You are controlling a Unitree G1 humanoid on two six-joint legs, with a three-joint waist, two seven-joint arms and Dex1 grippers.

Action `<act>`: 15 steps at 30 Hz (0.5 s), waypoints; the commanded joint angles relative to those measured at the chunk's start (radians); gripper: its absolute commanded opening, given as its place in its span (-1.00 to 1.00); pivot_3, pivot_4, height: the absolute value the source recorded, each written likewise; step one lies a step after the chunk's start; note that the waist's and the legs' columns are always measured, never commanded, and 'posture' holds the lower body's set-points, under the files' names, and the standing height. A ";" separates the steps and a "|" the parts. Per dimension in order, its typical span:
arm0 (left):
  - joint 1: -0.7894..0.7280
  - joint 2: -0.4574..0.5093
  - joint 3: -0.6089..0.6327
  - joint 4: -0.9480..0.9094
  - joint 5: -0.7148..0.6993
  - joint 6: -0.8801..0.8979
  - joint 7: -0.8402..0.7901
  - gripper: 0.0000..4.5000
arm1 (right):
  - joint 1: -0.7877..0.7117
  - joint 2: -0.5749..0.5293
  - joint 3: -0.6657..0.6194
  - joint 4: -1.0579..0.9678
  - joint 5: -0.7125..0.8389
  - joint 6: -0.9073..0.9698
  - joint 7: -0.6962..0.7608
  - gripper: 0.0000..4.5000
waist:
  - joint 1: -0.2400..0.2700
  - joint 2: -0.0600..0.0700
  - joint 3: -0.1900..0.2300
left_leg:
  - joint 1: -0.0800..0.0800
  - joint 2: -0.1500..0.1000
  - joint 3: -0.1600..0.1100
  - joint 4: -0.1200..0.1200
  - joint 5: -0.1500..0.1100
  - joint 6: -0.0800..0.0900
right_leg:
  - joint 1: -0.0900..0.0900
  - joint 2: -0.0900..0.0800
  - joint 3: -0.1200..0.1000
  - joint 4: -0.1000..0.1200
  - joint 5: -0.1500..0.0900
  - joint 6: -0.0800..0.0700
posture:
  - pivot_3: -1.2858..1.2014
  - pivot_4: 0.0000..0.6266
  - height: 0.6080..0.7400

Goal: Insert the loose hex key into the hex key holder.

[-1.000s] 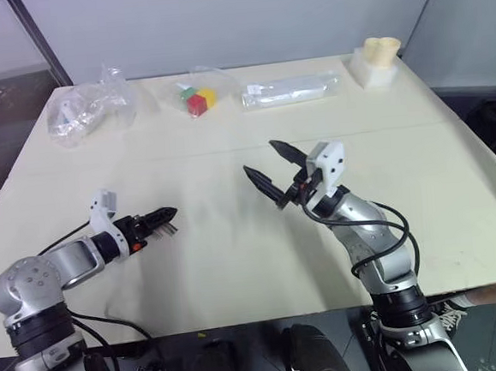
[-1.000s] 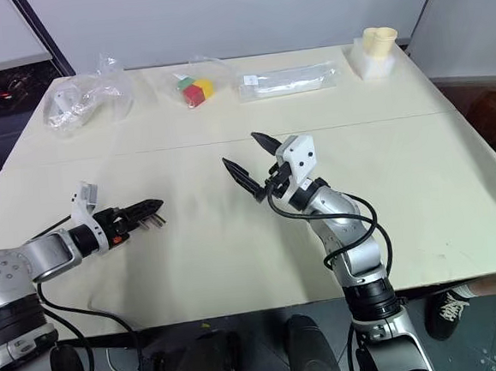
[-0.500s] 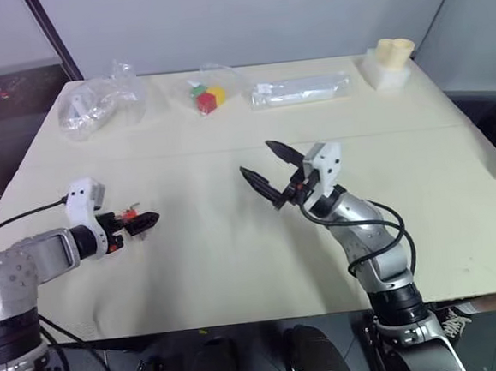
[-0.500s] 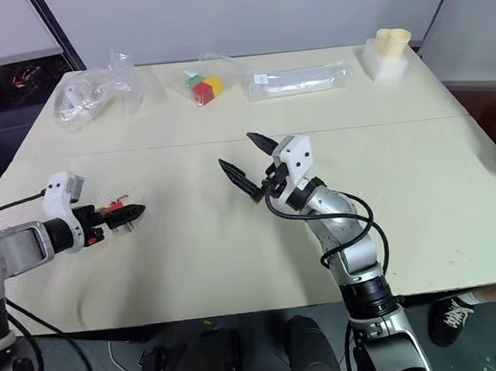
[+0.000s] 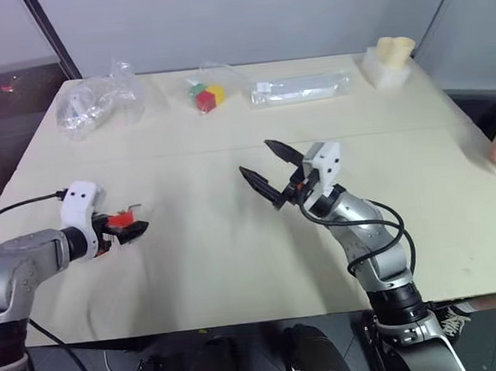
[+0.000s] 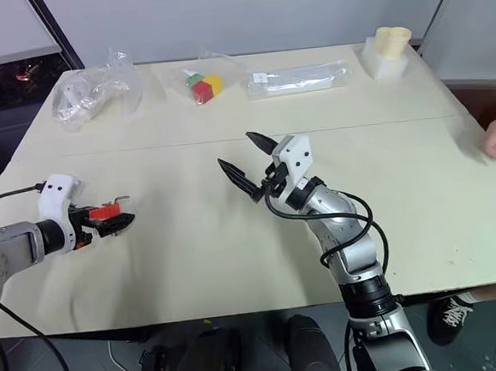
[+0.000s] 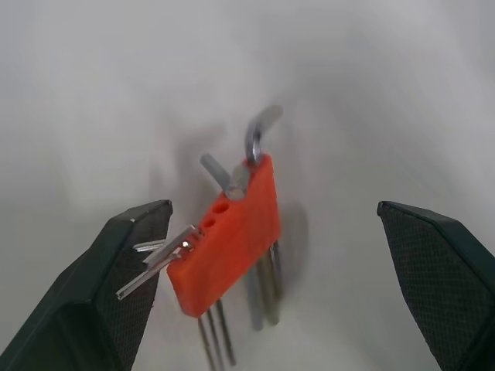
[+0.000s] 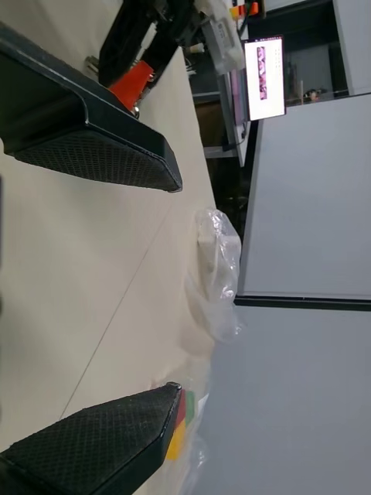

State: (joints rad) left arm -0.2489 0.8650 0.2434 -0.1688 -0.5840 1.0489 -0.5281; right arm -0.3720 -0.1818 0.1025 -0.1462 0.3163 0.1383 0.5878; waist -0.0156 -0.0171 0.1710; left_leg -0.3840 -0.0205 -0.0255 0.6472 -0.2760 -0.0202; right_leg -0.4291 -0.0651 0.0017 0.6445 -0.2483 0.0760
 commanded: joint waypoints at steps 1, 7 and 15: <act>-0.033 0.051 -0.022 -0.027 0.056 -0.086 -0.042 0.98 | -0.022 -0.006 -0.003 -0.016 0.001 -0.014 0.010 0.82 | 0.000 0.000 0.000 | -0.001 0.000 0.000 0.000 0.000 0.000 | 0.000 0.000 0.000 0.000 0.000 0.000 | 0.03 -0.52 1.00; -0.049 0.094 -0.070 -0.055 0.124 -0.148 -0.075 0.98 | -0.038 -0.019 -0.009 -0.009 0.006 -0.011 0.029 0.82 | 0.000 0.000 0.000 | -0.002 0.000 0.000 0.000 0.000 0.000 | -0.001 0.000 -0.001 -0.001 0.000 0.000 | 0.03 -0.52 1.00; -0.071 0.085 -0.093 -0.101 0.158 -0.161 -0.093 0.98 | -0.055 -0.027 -0.010 0.004 0.010 -0.010 0.046 0.82 | 0.000 0.000 0.000 | -0.003 0.000 0.000 0.000 0.000 0.000 | -0.002 0.000 -0.001 -0.001 0.000 0.000 | 0.03 -0.52 1.00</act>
State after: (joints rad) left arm -0.2915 0.9464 0.1352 -0.2355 -0.4279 0.8914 -0.6151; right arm -0.4017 -0.2066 0.0996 -0.1296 0.3179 0.1388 0.6280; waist -0.0155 -0.0170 0.1712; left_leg -0.3872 -0.0205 -0.0259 0.6475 -0.2760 -0.0200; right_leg -0.4309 -0.0652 0.0005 0.6437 -0.2482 0.0761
